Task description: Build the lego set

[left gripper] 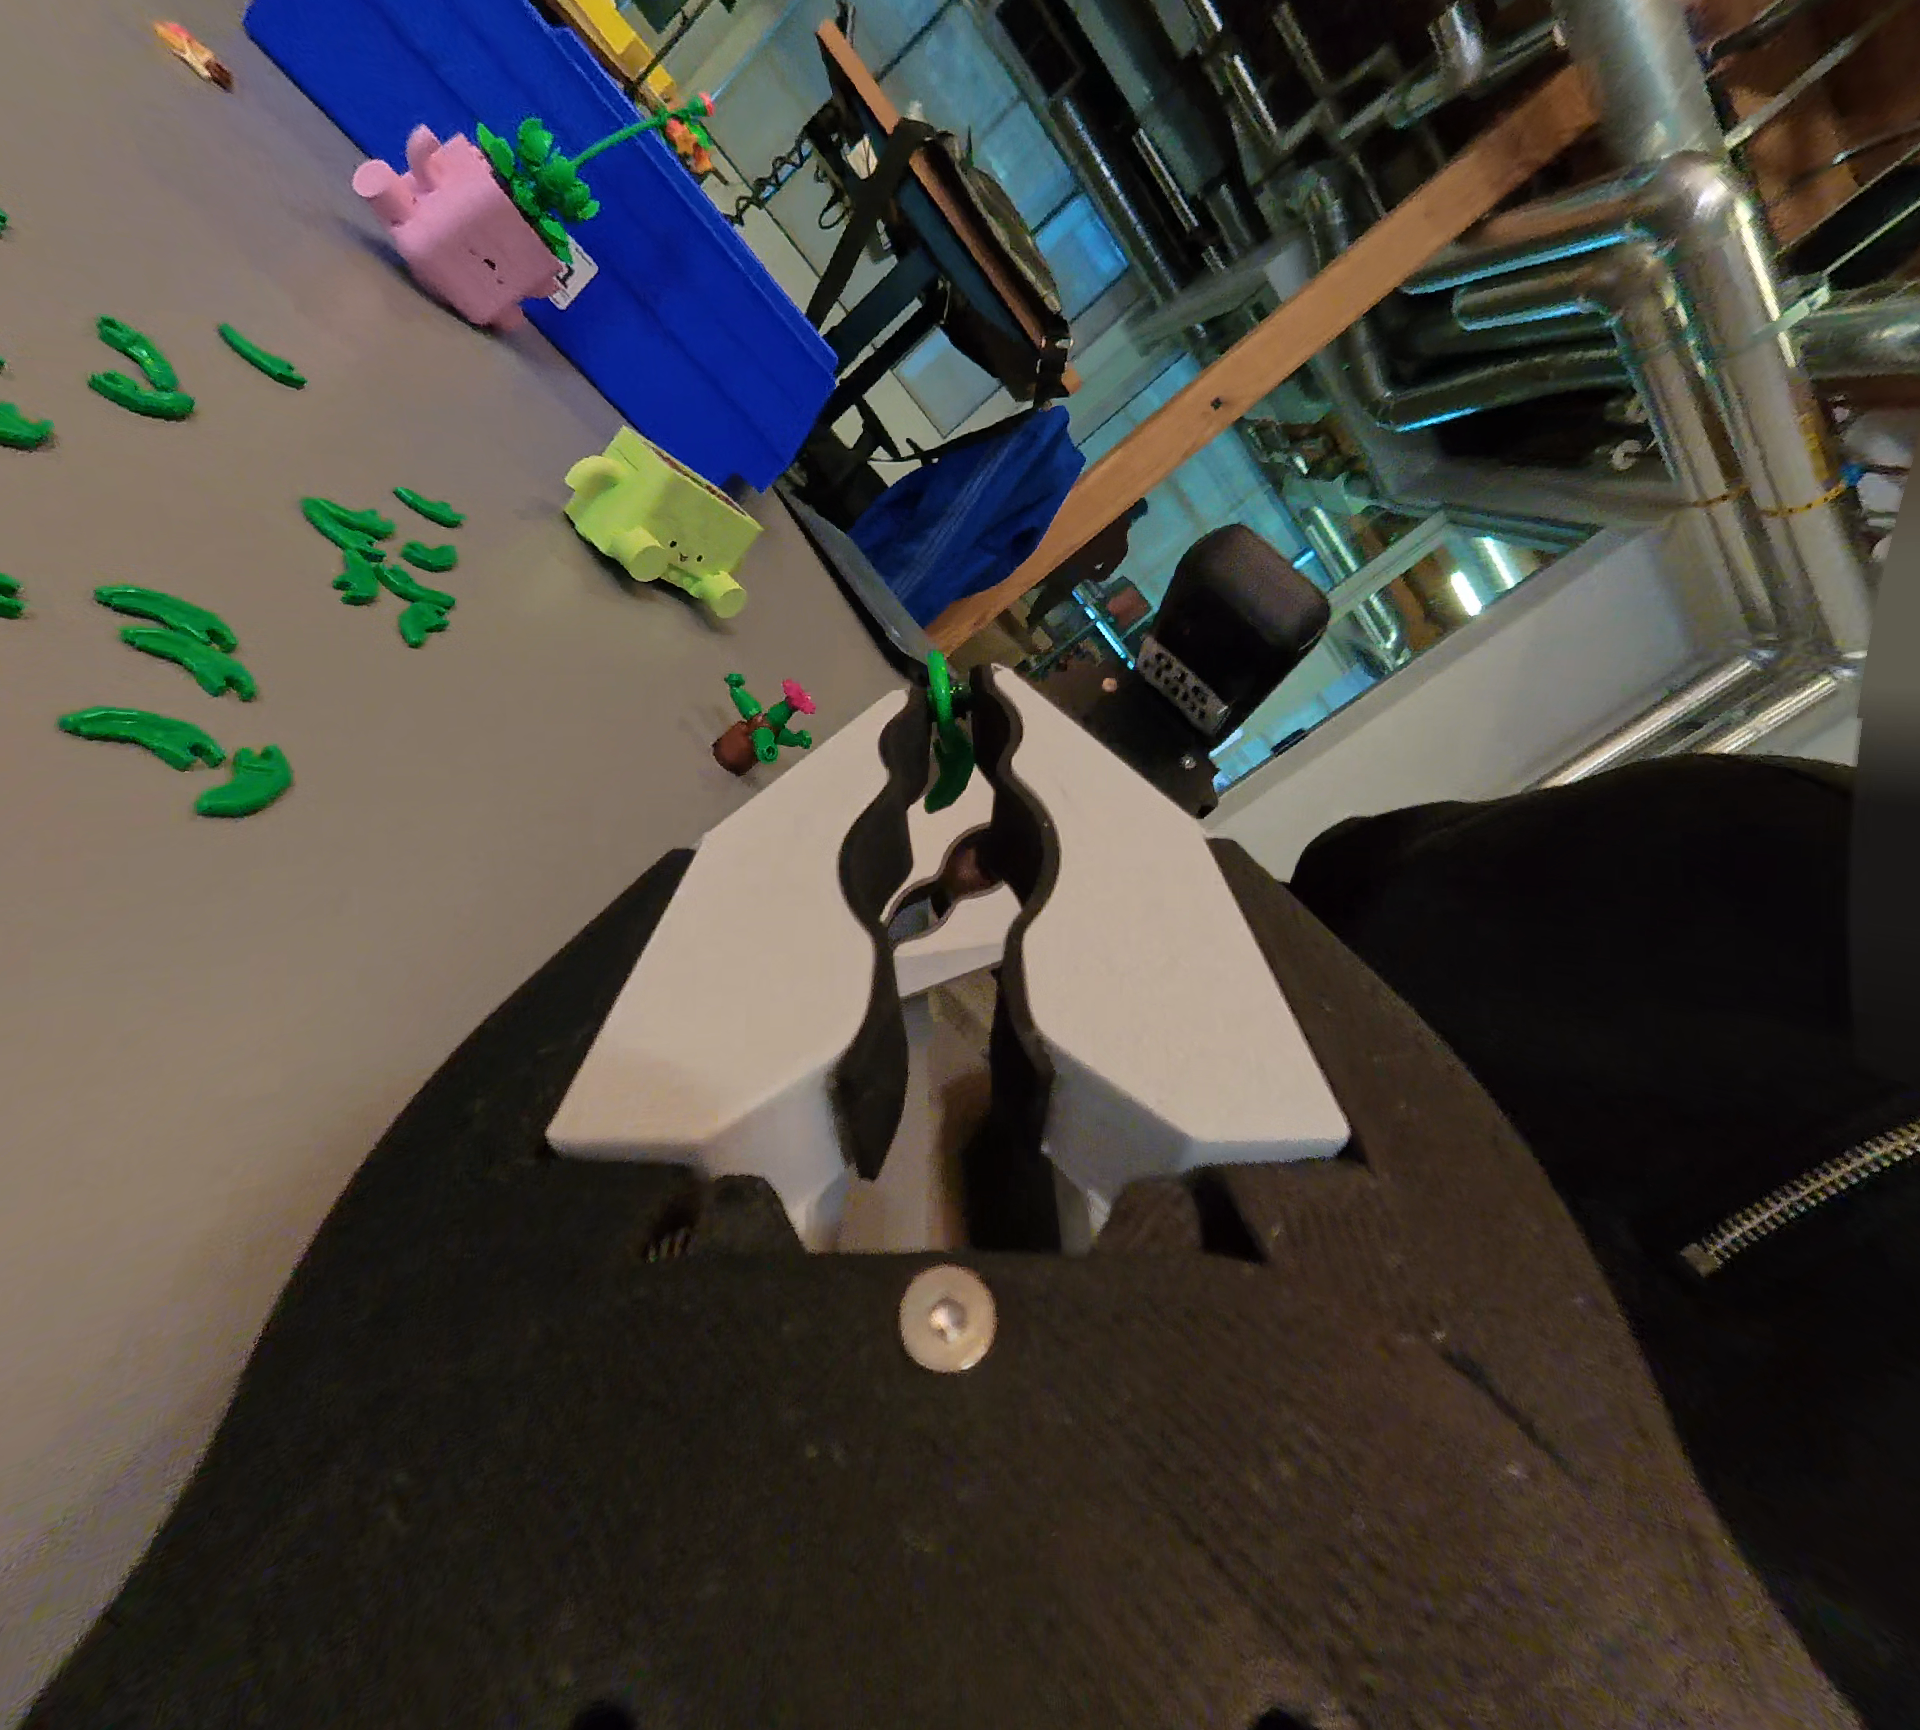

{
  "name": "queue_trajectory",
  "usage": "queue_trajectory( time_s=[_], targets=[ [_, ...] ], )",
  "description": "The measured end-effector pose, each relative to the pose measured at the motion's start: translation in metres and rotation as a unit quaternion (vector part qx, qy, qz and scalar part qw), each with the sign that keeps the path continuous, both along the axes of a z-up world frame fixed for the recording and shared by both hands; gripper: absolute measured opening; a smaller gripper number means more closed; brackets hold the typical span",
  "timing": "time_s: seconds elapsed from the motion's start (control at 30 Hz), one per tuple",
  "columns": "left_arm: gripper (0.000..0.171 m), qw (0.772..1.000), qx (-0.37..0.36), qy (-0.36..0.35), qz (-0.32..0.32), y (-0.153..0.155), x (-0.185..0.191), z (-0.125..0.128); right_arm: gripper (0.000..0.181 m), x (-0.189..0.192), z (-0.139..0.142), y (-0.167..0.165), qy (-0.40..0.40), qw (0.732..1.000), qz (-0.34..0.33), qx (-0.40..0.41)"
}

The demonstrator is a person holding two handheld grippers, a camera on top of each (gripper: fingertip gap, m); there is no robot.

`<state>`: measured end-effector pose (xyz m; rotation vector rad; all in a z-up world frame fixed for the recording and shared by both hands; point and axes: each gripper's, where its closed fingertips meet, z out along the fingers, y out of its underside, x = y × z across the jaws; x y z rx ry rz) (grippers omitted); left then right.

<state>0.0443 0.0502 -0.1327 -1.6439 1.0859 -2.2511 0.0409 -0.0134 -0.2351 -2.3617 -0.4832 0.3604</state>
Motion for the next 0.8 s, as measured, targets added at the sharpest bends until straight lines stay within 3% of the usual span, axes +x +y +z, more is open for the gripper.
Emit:
queue_trajectory(
  time_s=[0.17,0.6,0.8],
  targets=[
    [0.008,0.999,-0.034,-0.002,-0.003,0.0011,0.0002,0.0000,0.001,0.0010,-0.0010,0.0007,0.014,1.000,-0.020,0.009],
    [0.007,1.000,-0.029,-0.005,-0.007,-0.0005,-0.0009,0.0009,0.012,-0.0019,0.0005,0.0040,-0.003,0.998,-0.014,0.060],
    [0.007,0.999,-0.031,-0.002,-0.008,-0.0005,-0.0002,-0.0010,0.004,-0.0019,0.0010,0.0044,0.017,0.998,-0.020,0.065]
  ],
)
